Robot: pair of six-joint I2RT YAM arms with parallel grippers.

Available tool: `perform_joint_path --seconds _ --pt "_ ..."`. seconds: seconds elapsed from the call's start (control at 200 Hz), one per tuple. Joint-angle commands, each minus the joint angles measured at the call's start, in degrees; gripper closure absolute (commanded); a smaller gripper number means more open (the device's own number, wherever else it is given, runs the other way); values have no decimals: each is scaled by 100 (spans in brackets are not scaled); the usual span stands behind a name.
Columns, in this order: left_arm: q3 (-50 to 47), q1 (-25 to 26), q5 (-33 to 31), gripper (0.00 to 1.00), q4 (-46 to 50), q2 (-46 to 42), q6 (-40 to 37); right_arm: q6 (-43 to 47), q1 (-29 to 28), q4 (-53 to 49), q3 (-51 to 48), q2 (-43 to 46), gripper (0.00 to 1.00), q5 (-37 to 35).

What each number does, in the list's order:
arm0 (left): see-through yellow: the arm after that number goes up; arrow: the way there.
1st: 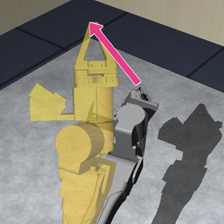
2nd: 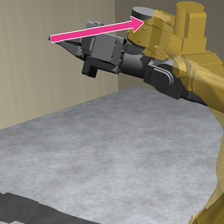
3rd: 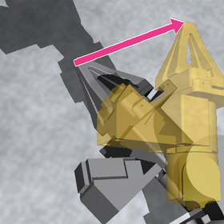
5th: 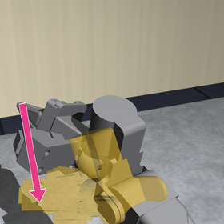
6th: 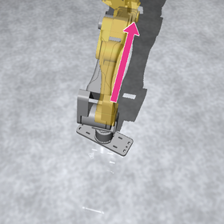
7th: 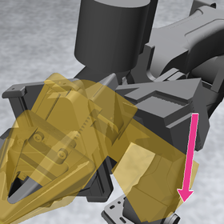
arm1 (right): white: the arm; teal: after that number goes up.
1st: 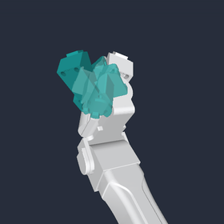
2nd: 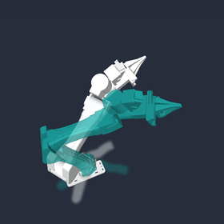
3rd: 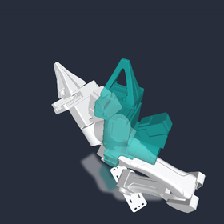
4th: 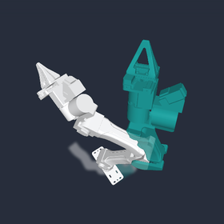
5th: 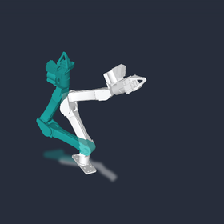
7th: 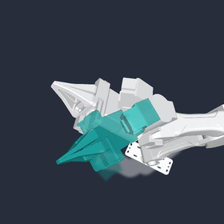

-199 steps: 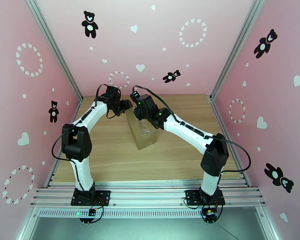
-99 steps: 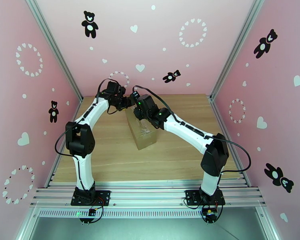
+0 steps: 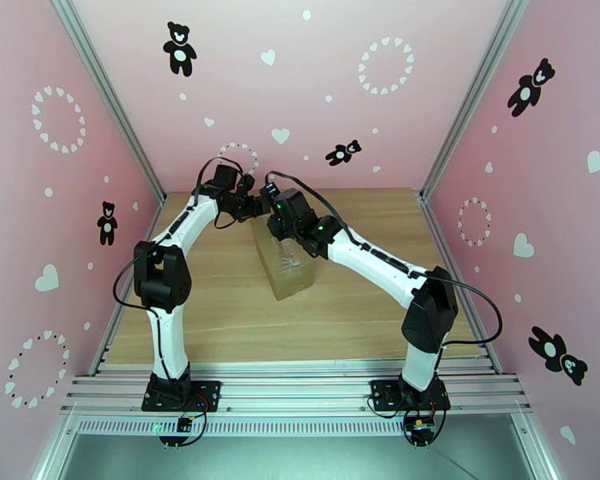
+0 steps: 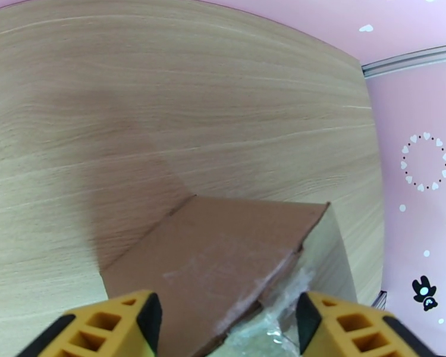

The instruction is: Unpack the express box

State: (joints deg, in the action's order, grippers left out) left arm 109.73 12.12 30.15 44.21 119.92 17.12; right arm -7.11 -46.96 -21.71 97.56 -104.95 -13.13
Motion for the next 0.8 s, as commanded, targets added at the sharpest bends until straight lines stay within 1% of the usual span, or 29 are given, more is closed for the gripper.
perform_joint_path --seconds 0.0,0.155,0.405,0.576,0.796 --pt "-202 25 -58 35 413 162 18 -69 -68 -632 -84 70 100 423" --pt "-431 26 -104 36 427 89 150 -12 -68 -648 -80 74 100 482" --pt "-860 26 -357 36 422 -176 412 52 -68 -741 -62 108 100 627" --pt "-996 26 -642 37 441 -240 578 11 -74 -807 -97 106 100 646" --pt "-1092 27 -808 37 348 -321 667 -16 -77 -821 -221 145 100 644"
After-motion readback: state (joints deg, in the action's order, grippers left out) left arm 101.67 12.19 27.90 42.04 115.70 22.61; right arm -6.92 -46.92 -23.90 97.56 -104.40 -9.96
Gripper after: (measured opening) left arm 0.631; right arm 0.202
